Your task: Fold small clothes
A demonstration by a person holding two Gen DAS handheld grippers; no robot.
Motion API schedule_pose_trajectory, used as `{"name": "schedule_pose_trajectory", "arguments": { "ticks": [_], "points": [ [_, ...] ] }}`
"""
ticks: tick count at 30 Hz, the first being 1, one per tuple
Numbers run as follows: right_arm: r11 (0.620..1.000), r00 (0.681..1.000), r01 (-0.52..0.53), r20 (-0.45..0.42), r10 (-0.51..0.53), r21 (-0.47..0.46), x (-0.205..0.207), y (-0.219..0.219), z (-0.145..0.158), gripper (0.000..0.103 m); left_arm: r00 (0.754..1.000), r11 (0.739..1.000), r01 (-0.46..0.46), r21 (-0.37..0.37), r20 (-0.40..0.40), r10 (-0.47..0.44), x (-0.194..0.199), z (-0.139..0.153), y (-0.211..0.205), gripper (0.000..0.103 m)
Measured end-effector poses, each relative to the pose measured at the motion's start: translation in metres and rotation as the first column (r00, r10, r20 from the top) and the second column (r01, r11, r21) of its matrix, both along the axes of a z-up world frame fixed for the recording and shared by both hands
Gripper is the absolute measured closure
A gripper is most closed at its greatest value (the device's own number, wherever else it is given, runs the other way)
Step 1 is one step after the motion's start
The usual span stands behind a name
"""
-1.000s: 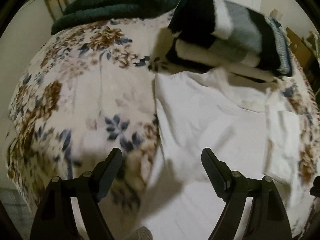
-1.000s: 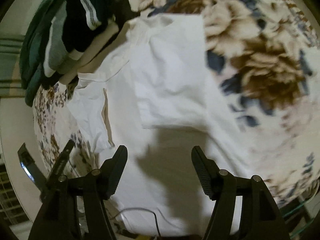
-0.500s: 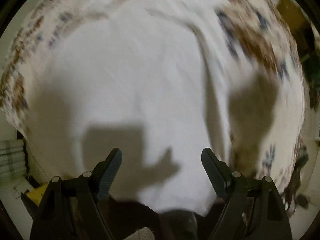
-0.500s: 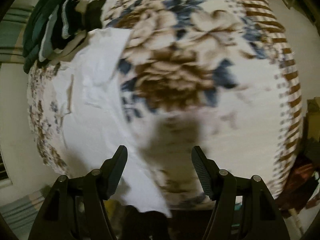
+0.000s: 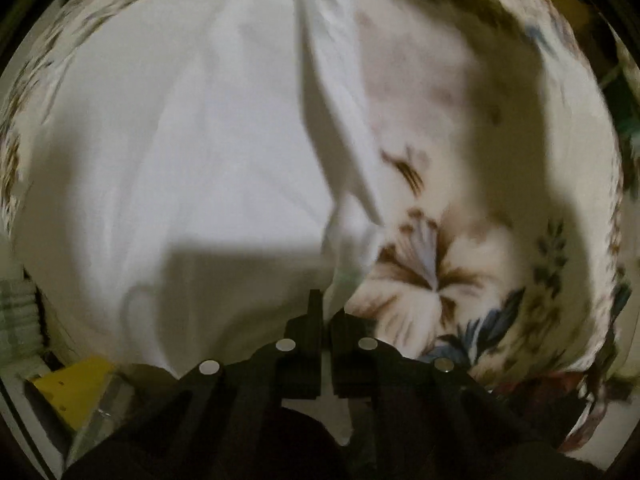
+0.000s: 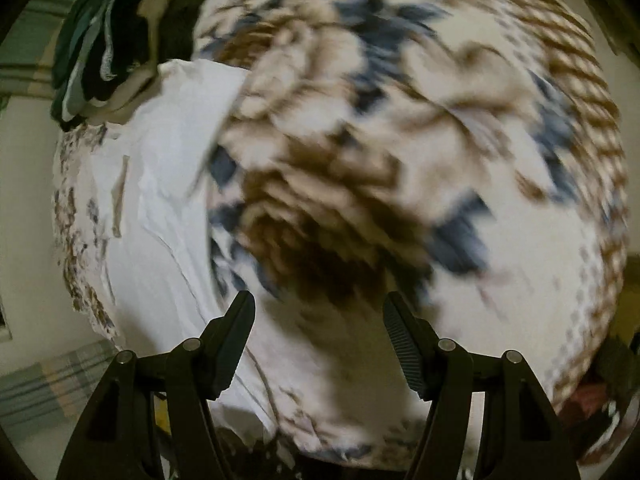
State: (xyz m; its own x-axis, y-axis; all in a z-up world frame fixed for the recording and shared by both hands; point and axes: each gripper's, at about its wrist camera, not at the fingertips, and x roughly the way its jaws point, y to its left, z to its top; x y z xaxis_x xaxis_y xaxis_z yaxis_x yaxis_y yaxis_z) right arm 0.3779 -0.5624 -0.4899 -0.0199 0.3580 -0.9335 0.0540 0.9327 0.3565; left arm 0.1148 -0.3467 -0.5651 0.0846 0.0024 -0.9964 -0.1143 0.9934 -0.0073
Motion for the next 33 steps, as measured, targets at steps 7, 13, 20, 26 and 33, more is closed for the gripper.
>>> {"name": "schedule_pose_trajectory", "arguments": {
  "ticks": [7,13,20,26,33],
  "points": [
    [0.994,1.000,0.002,0.015,-0.004,0.108,0.081,0.052,-0.027,0.035,0.989,0.991,-0.134,0.001,0.065,0.134,0.002,0.042,0.060,0.102],
    [0.984,0.992,0.114,-0.066,-0.106,0.137,0.126,0.073,-0.065,0.040,0.977,0.982,-0.190,-0.017,0.093,0.191,0.001,0.068,0.090,0.102],
    [0.996,0.999,0.038,0.009,-0.038,0.079,0.130,0.122,-0.050,0.097,0.964,0.974,-0.221,-0.056,0.137,0.226,-0.026,0.090,0.115,0.102],
    [1.000,0.995,-0.006,0.099,0.004,0.029,0.127,0.171,0.006,0.099,0.948,0.962,-0.253,-0.103,0.174,0.268,-0.033,0.109,0.164,0.102],
    [0.992,0.980,-0.112,0.162,0.118,-0.050,0.130,0.280,0.065,0.099,0.921,0.936,-0.319,-0.145,0.185,0.343,-0.040,0.113,0.240,0.102]
  ]
}}
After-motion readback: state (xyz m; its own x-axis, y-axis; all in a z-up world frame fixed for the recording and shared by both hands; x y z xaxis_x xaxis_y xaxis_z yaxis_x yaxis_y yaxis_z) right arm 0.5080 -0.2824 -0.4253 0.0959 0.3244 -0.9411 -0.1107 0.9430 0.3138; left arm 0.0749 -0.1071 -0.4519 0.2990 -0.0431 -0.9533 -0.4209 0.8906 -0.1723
